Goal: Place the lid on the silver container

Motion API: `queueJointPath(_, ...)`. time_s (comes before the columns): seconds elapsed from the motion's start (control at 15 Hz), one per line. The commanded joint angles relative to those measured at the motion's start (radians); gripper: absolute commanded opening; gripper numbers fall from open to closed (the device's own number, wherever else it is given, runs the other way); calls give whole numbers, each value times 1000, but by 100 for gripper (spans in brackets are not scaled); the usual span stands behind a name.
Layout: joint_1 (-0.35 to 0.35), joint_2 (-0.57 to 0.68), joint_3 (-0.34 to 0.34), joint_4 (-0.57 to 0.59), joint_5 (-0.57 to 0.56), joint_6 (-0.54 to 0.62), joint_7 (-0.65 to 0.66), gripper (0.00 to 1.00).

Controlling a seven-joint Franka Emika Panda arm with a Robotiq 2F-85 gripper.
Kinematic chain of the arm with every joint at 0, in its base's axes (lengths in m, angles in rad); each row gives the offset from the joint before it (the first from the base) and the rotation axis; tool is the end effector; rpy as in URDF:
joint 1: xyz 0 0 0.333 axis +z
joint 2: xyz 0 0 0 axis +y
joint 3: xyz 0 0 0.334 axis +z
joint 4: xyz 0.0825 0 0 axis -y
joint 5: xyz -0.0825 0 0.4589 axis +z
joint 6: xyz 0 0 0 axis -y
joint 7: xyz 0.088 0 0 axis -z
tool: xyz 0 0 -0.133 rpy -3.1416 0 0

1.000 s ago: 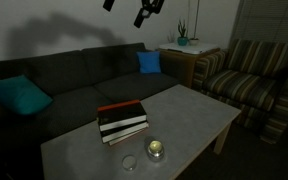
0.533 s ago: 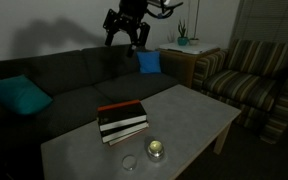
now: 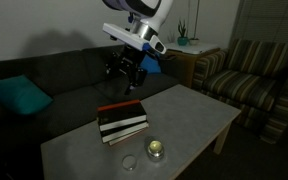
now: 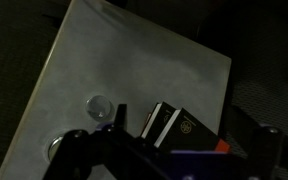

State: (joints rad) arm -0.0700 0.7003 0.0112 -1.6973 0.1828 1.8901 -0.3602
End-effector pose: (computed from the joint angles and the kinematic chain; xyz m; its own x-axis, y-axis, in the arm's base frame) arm 0.6633 -0.0211 0.0957 0.8780 0.2427 -0.4126 0.1236 -0.9476 -0.2945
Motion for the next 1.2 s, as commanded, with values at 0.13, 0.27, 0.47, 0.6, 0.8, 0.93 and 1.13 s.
queueJointPath(0.13,-15,-9,26,5,-13,-1,13,100)
queueJointPath(0.27,-15,-11,27,5,-13,-1,13,100)
queueJointPath(0.47,-15,-11,27,5,-13,-1,13,100)
queueJointPath(0.6,-10,-8,25,3,-17,5,22,100)
queueJointPath(0.8,13,-8,16,-29,-33,73,68,100)
queueJointPath(0.93,45,-2,6,-62,-65,159,132,100)
queueJointPath(1.13,104,33,-14,-109,-159,324,248,100)
